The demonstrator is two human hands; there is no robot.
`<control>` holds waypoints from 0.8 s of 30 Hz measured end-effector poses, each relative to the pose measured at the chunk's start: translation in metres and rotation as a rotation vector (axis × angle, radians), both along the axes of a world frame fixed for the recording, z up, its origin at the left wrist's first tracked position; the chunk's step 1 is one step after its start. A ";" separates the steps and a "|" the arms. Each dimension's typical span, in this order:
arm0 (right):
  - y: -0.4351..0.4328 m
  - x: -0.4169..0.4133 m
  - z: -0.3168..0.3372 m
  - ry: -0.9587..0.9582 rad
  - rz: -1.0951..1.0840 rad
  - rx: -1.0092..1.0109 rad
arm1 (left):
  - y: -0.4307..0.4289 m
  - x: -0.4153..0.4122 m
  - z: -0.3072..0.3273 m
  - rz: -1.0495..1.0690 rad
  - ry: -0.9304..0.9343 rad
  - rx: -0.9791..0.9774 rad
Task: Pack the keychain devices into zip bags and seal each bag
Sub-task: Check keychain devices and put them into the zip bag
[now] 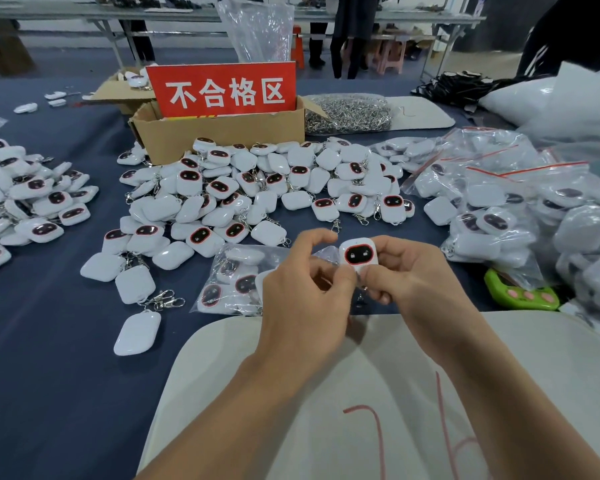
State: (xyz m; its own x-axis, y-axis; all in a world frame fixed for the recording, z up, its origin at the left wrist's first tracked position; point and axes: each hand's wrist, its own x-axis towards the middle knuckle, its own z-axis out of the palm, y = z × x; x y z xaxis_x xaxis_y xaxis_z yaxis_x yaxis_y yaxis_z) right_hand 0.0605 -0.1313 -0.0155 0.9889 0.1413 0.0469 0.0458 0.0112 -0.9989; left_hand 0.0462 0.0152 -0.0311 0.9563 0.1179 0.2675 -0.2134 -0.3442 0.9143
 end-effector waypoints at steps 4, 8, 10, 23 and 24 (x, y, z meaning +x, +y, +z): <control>0.001 -0.002 0.002 -0.015 0.040 -0.032 | 0.004 0.004 0.004 -0.002 0.004 -0.066; -0.001 0.000 0.002 0.044 0.028 -0.068 | 0.007 0.008 0.004 -0.064 0.086 -0.189; 0.001 0.000 0.001 0.073 0.028 -0.065 | 0.009 0.009 0.005 -0.055 0.089 -0.188; 0.001 -0.001 0.004 0.108 -0.050 -0.079 | 0.005 0.003 0.003 -0.104 0.006 -0.169; 0.001 -0.001 0.004 0.102 -0.045 -0.078 | 0.005 0.003 0.004 -0.104 0.001 -0.160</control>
